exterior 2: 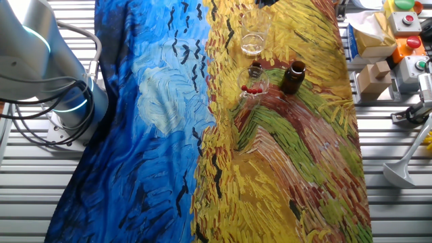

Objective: Transfer liquid using a dropper

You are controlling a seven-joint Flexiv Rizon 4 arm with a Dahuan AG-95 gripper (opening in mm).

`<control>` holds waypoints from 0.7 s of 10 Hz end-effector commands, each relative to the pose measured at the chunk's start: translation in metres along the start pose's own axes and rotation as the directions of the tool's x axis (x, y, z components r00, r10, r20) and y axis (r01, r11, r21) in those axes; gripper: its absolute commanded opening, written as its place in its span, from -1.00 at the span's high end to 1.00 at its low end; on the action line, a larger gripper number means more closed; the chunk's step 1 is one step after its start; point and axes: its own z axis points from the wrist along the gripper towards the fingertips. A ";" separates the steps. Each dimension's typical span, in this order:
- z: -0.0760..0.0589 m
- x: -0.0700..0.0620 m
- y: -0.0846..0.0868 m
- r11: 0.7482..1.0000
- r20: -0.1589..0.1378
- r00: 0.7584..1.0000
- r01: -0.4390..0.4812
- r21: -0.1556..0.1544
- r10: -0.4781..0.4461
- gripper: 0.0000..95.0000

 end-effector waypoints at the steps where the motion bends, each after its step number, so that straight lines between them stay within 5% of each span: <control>1: 0.001 0.000 0.000 1.000 -0.001 1.000 -0.005 0.003 0.005 1.00; 7: 0.010 -0.006 0.000 1.000 -0.004 1.000 -0.009 0.007 0.009 1.00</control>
